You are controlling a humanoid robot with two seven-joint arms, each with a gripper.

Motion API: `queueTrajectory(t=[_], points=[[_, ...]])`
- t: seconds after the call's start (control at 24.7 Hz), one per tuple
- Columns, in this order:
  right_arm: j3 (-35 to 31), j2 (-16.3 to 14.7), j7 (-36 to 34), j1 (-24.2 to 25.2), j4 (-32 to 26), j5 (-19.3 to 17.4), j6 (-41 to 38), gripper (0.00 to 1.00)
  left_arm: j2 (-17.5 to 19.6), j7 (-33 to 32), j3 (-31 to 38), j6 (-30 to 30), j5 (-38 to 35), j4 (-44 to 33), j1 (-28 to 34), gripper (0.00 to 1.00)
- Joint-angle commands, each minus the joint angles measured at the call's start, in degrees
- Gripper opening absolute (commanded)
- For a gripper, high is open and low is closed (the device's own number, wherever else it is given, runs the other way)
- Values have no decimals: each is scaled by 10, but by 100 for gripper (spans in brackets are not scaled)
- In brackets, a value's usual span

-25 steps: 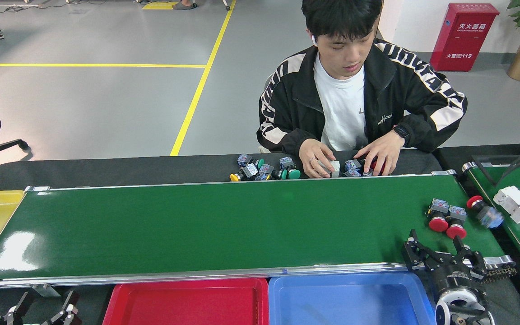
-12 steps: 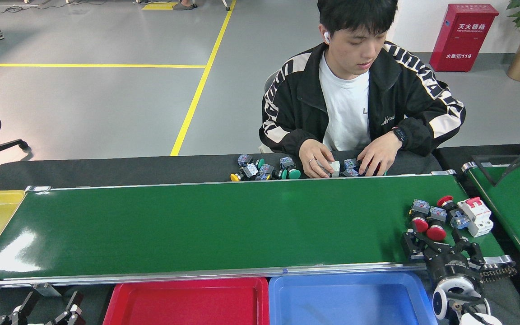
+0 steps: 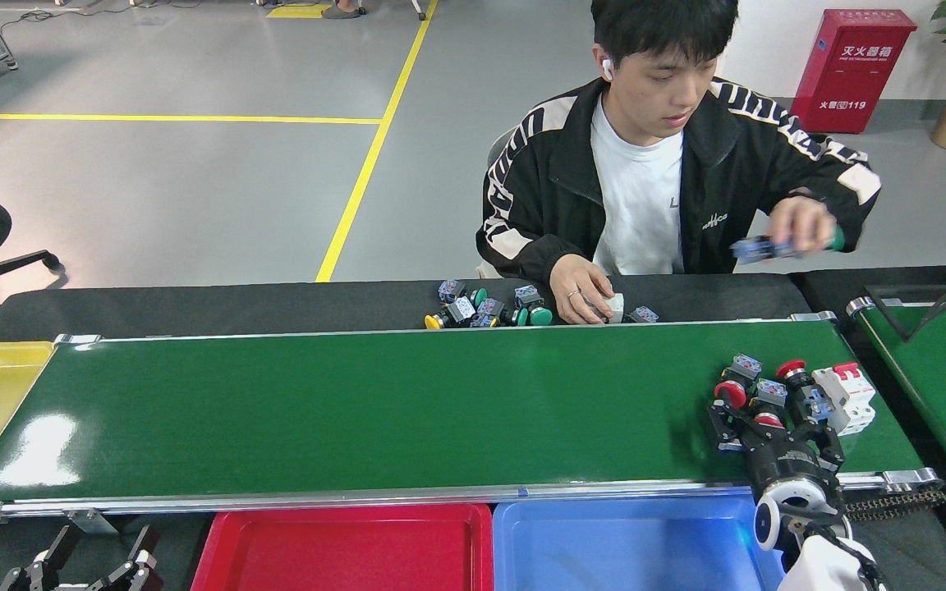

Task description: Pick switch part from conveyor to tray

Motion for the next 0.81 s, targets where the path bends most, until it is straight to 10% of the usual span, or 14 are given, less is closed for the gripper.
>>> queueTrajectory(t=[0.0, 0.2, 0.36, 0.77], points=[[10, 2, -5, -15, 5, 0, -1, 99, 5, 2, 1, -1, 0, -6, -4, 100], [16, 8, -6, -26, 12, 0, -5, 83, 5, 2, 1, -1, -1, -6, -4, 100], [29, 2, -9, -22, 12, -3, -62, 14, 5, 2, 1, -1, -1, -6, -4, 100], [30, -19, -16, -10, -33, -51, -141, 7, 3, 2, 1, 0, -1, -6, -3, 100]])
